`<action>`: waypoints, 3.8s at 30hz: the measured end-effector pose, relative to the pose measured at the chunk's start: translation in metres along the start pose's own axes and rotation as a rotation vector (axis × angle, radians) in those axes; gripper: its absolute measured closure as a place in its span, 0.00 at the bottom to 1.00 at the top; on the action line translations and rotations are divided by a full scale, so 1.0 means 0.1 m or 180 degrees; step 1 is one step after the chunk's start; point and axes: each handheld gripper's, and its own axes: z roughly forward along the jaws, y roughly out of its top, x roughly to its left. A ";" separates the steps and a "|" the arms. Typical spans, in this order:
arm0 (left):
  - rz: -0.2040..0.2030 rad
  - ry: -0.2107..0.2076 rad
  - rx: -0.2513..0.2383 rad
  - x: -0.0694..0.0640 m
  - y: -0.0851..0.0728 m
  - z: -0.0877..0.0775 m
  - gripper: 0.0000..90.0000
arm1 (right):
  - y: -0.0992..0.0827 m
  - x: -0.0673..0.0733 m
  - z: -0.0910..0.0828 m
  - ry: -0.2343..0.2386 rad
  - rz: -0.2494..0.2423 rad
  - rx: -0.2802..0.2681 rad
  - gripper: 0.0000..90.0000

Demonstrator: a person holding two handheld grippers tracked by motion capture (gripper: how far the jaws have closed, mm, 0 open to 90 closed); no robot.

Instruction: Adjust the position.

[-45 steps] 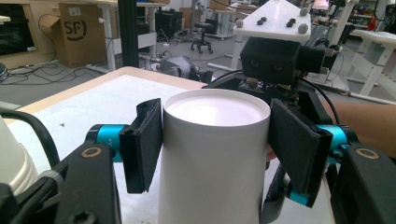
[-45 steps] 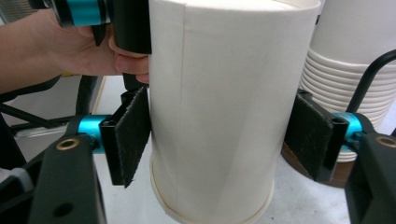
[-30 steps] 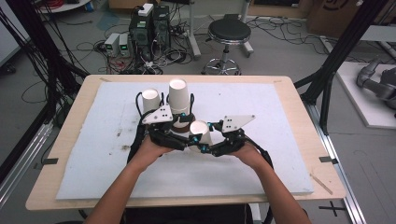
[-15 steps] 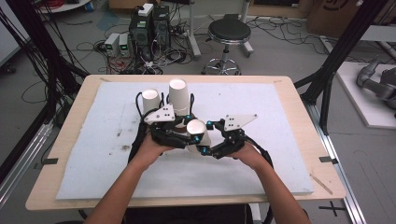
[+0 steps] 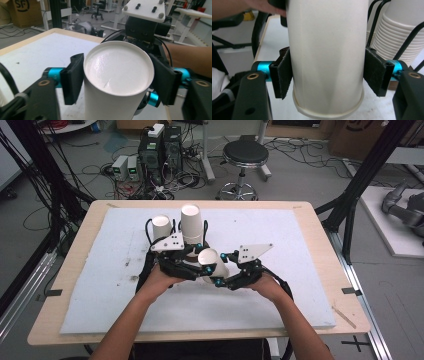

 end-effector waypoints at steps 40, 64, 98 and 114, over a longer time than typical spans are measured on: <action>0.0031 -0.0120 -0.0034 -0.03 -0.06 -0.03 0.26 | -0.11 -0.02 -0.21 0.0160 0.0019 -0.0033 0.31; -0.0036 -0.0359 -0.0275 0.00 -0.10 -0.10 0.39 | -0.09 0.01 -0.16 0.0262 0.0264 -0.0167 0.25; -0.0074 -0.0449 -0.0309 0.00 -0.12 -0.08 0.40 | -0.08 -0.01 -0.26 0.0316 0.0268 -0.0069 0.23; -0.0009 -0.0411 -0.0054 0.02 -0.16 -0.09 0.40 | -0.11 -0.02 -0.28 0.0325 0.0167 0.0202 0.30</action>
